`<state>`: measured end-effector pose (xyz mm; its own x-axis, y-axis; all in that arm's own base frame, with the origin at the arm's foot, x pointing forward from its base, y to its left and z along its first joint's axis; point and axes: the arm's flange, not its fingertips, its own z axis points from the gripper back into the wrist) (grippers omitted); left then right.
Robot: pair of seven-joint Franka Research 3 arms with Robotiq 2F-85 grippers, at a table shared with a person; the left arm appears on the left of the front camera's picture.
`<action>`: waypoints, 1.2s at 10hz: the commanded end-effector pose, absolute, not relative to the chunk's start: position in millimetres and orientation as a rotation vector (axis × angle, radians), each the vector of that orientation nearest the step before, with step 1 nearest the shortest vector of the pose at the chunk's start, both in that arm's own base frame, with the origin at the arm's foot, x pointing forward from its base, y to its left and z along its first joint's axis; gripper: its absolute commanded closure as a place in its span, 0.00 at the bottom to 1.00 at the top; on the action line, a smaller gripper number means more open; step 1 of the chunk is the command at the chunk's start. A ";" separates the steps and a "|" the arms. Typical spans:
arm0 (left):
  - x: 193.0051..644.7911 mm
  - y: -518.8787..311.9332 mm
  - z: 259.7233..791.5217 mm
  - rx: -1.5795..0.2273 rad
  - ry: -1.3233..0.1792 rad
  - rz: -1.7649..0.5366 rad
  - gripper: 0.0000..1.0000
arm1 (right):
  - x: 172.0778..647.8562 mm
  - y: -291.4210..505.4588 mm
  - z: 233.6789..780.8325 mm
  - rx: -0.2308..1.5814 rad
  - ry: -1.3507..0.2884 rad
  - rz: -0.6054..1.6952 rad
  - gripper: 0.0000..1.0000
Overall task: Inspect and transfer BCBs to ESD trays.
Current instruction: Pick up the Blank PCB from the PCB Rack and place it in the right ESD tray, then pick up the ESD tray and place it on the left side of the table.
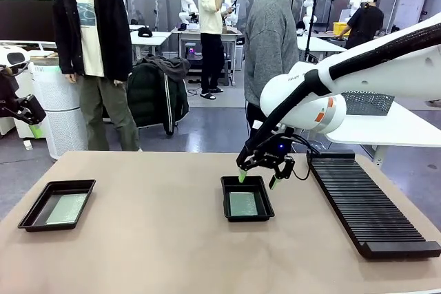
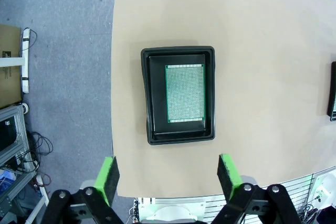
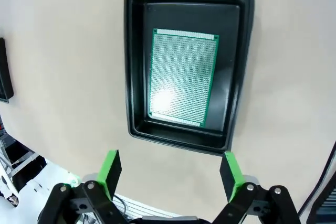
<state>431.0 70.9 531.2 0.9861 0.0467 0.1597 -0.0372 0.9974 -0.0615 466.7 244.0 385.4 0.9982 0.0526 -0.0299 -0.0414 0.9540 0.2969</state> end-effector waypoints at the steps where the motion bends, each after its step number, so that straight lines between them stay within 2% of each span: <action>1: 430.8 71.9 530.4 -0.058 -0.163 0.038 0.00 | 467.7 238.3 393.1 0.253 0.050 0.013 0.00; 12: 430.8 71.9 530.4 -0.058 -0.163 0.038 0.00 | 467.4 240.1 386.7 0.292 0.041 0.037 0.00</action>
